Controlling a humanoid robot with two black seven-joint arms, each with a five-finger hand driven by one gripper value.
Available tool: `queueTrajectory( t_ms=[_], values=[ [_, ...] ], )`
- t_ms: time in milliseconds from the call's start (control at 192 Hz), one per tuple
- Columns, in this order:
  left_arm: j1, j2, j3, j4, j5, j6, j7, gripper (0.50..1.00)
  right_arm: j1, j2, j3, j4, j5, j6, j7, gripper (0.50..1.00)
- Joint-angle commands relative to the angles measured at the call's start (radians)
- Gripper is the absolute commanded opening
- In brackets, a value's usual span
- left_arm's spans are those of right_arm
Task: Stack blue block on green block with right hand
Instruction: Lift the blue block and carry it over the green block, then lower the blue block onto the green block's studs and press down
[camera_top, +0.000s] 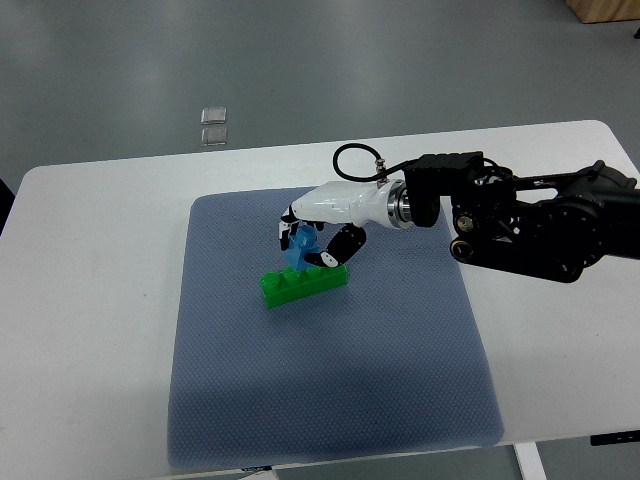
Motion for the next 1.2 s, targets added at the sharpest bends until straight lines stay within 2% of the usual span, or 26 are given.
queueTrajectory(
  t_ms=[0, 469, 1193],
  values=[
    [0.0, 0.0, 0.0, -0.001, 0.0, 0.0, 0.0, 1.0, -0.006, 0.001, 0.0, -0.006, -0.005, -0.001, 0.003, 0.533],
    [-0.001, 0.0, 0.0, 0.001, 0.0, 0.0, 0.0, 1.0, -0.032, 0.014, -0.002, -0.042, -0.057, -0.02, 0.008, 0.533],
    [0.0, 0.0, 0.0, -0.001, 0.0, 0.0, 0.0, 1.0, -0.05, 0.014, -0.046, -0.042, -0.13, -0.136, 0.034, 0.533]
  ],
)
